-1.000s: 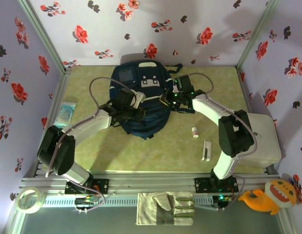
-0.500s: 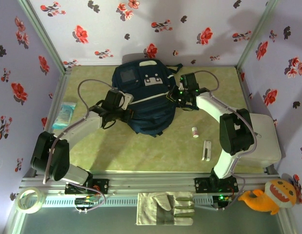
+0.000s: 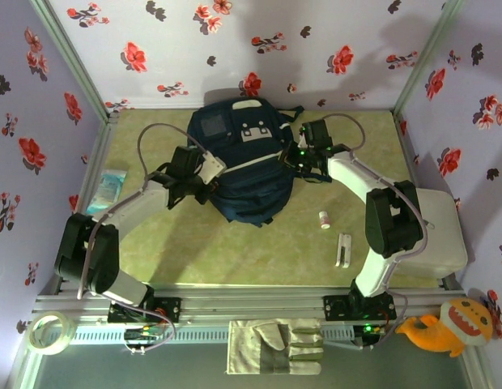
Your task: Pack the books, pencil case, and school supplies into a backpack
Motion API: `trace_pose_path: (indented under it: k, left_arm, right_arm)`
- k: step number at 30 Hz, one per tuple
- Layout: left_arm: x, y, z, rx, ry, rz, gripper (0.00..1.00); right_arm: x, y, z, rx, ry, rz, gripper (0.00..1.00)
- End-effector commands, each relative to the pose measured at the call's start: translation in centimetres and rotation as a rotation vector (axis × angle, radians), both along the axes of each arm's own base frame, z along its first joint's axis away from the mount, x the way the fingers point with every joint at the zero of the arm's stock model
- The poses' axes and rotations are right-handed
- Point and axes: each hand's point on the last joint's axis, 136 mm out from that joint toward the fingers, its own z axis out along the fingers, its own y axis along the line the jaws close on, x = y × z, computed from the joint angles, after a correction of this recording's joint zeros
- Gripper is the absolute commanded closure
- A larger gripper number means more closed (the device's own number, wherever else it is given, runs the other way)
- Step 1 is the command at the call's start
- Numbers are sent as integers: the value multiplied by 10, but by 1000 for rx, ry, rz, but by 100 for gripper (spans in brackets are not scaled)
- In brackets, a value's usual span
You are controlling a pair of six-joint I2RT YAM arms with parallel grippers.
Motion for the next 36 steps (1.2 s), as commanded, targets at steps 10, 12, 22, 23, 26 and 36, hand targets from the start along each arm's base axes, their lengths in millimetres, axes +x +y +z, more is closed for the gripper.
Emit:
trace_pose_path:
  k: [10,12,22,23,26,36]
  left_arm:
    - [56,19,10,100,-113,48,97]
    - [49,15,15,59,-86,42,90]
    - [30,28,82,-253,-128,339,22]
    - [30,34,86,-266,-138,376,19]
    - [30,54,95,-288,-165,503,8]
    - [32,81,115,-336,-216,624,0]
  right_arm:
    - [15,-37,22,-101,-98,-65,85]
    - [7,-37,31,-91,-113,-51,68]
    - [-87,-116,34,-377,-17,-191,26]
    - [-98,-126,29,-413,11,-210,26]
    - [-140,-163,5,-553,126,-296,25]
    - [-224,-185,-76,-524,371,-469,14]
